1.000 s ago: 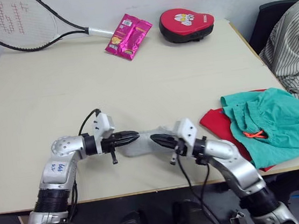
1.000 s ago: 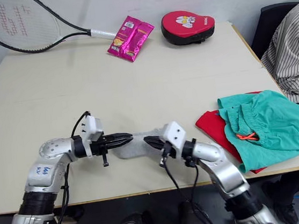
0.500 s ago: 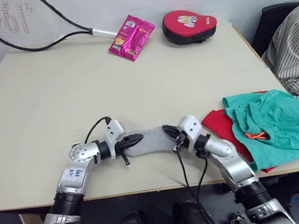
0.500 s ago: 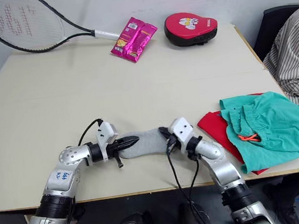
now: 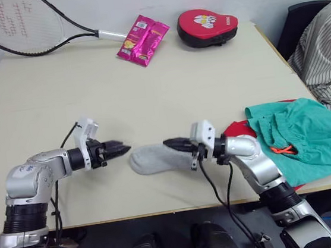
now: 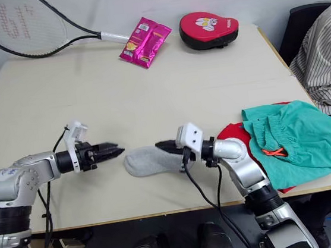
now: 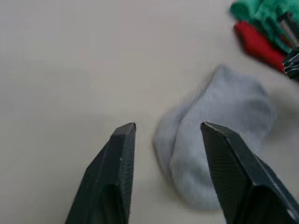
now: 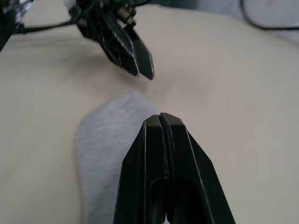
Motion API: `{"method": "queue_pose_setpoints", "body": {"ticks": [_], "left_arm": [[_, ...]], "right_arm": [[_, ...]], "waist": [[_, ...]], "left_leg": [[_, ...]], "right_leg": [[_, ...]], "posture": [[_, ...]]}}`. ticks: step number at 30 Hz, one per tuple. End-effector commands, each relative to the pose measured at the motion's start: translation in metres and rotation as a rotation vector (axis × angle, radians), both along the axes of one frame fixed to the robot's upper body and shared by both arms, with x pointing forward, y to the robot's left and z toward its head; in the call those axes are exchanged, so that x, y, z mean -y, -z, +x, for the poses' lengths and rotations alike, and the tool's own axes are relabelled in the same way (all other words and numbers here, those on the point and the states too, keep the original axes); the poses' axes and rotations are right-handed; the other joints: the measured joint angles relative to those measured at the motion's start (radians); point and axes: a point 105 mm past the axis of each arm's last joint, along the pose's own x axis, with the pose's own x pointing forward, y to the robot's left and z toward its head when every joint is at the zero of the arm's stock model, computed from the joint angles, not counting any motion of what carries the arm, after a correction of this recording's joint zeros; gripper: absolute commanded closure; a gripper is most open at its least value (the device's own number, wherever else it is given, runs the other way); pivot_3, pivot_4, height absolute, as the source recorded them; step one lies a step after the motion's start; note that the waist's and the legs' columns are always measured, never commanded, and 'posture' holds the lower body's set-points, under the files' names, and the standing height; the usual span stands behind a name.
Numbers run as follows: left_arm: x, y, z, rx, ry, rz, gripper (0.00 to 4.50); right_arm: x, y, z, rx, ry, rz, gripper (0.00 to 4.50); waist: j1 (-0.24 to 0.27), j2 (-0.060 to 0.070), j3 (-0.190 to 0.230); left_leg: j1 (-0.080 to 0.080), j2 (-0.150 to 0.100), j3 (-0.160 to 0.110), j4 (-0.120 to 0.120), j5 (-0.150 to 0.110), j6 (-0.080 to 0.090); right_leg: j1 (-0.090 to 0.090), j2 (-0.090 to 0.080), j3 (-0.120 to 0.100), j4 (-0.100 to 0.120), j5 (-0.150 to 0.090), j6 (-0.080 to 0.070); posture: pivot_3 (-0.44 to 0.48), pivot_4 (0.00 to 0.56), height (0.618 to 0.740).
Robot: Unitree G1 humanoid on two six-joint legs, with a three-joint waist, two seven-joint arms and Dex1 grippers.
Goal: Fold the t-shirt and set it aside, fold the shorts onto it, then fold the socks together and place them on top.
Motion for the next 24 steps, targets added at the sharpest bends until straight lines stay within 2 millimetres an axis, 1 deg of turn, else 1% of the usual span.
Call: {"method": "queue_pose_setpoints", "body": {"ticks": [1,3,5,7,9,11,13,15,16,17,20,21,22,24], "left_arm": [[0.011,-0.003,-0.003,-0.074,0.011,-0.005,1.08],[0.015,0.004,-0.003,-0.103,-0.006,0.010,1.08],[0.024,0.009,-0.006,-0.127,0.019,0.000,1.08],[0.036,0.011,-0.009,-0.156,0.042,-0.046,1.08],[0.046,0.018,-0.008,-0.178,0.049,-0.054,1.08],[0.055,0.027,-0.007,-0.190,0.052,-0.046,1.08],[0.061,0.031,-0.005,-0.195,0.050,-0.049,1.08],[0.066,0.029,0.000,-0.175,0.038,-0.058,1.48],[0.068,0.028,0.001,-0.169,0.039,-0.064,1.64],[0.070,0.025,0.002,-0.164,0.039,-0.078,1.97],[0.072,0.012,0.003,-0.129,0.062,-0.099,2.90],[0.073,0.008,0.005,-0.095,0.068,-0.093,3.18],[0.073,0.003,0.011,-0.045,0.056,-0.074,3.57],[0.075,-0.002,0.016,-0.008,0.053,-0.056,4.17]], "right_arm": [[-0.005,0.005,0.005,0.020,-0.006,-0.021,4.50],[-0.006,0.011,0.007,0.020,-0.003,-0.037,4.50],[-0.004,0.019,0.008,0.010,0.003,-0.060,4.50],[0.000,0.026,0.010,-0.009,0.022,-0.080,4.50],[0.004,0.033,0.011,-0.025,0.037,-0.106,4.50],[0.007,0.037,0.011,-0.034,0.048,-0.118,4.50],[0.008,0.037,0.012,-0.037,0.056,-0.118,4.50],[0.010,0.038,0.012,-0.040,0.062,-0.127,4.50],[0.010,0.038,0.012,-0.040,0.063,-0.130,4.50],[0.011,0.038,0.012,-0.043,0.068,-0.132,4.50],[0.013,0.039,0.012,-0.051,0.078,-0.138,4.50],[0.014,0.039,0.012,-0.052,0.079,-0.139,4.50],[0.013,0.040,0.013,-0.056,0.082,-0.139,4.50],[0.013,0.040,0.013,-0.062,0.086,-0.139,4.50]], "waist": [[0.002,0.000,0.000],[0.000,0.000,0.000],[-0.001,0.000,0.000],[0.000,0.000,0.000],[0.001,-0.001,0.000],[0.001,-0.001,-0.001],[0.003,-0.001,-0.002],[0.005,-0.001,-0.002],[0.005,-0.001,-0.002],[0.005,-0.001,-0.002],[0.004,-0.001,-0.002],[0.002,-0.001,-0.002],[0.002,-0.001,-0.002],[0.002,-0.001,-0.002]], "left_leg": [[0.000,0.000,0.000,0.000,0.000,0.000],[0.000,-0.001,0.000,0.001,0.000,0.000],[0.000,-0.001,0.000,0.001,0.000,0.000],[0.001,0.000,0.000,0.000,0.000,-0.001],[0.002,0.000,0.000,0.000,0.000,-0.001],[0.003,-0.001,0.000,0.001,0.000,-0.001],[0.005,-0.001,-0.001,0.001,0.000,-0.001],[0.008,-0.001,-0.002,0.000,0.000,-0.002],[0.013,-0.001,-0.002,-0.001,-0.003,-0.006],[0.016,-0.001,-0.002,-0.001,-0.005,-0.007],[0.016,-0.001,-0.002,-0.002,-0.005,-0.007],[0.016,-0.001,-0.002,-0.002,-0.005,-0.007],[0.016,-0.001,-0.002,-0.002,-0.005,-0.007],[0.015,0.000,-0.002,-0.002,-0.005,-0.007]], "right_leg": [[0.000,0.000,0.000,0.000,0.000,0.000],[0.000,-0.001,0.000,0.001,0.000,0.001],[0.000,-0.001,0.001,0.001,0.000,0.001],[0.000,-0.001,0.001,0.001,0.000,0.000],[0.001,-0.001,0.001,0.002,0.000,0.000],[0.002,-0.001,0.001,0.002,0.000,0.000],[0.004,-0.002,0.001,0.002,0.000,0.000],[0.008,-0.002,0.000,0.000,0.000,0.000],[0.013,-0.002,0.000,-0.001,0.000,0.000],[0.016,-0.002,0.000,-0.002,0.000,0.000],[0.016,-0.002,0.000,-0.003,0.000,0.000],[0.015,-0.002,0.000,-0.002,0.000,0.000],[0.015,-0.002,0.000,-0.002,0.000,0.000],[0.015,-0.002,-0.001,-0.002,0.000,0.000]], "posture": [[0.000,0.150,0.740],[0.000,0.150,0.740],[0.000,0.150,0.740],[0.000,0.150,0.740],[0.000,0.150,0.740],[0.000,0.150,0.740],[0.000,0.150,0.740],[0.000,0.150,0.740],[0.000,0.150,0.740],[0.000,0.150,0.740],[0.000,0.150,0.740],[0.000,0.150,0.740],[0.000,0.150,0.740],[0.000,0.150,0.740]]}}
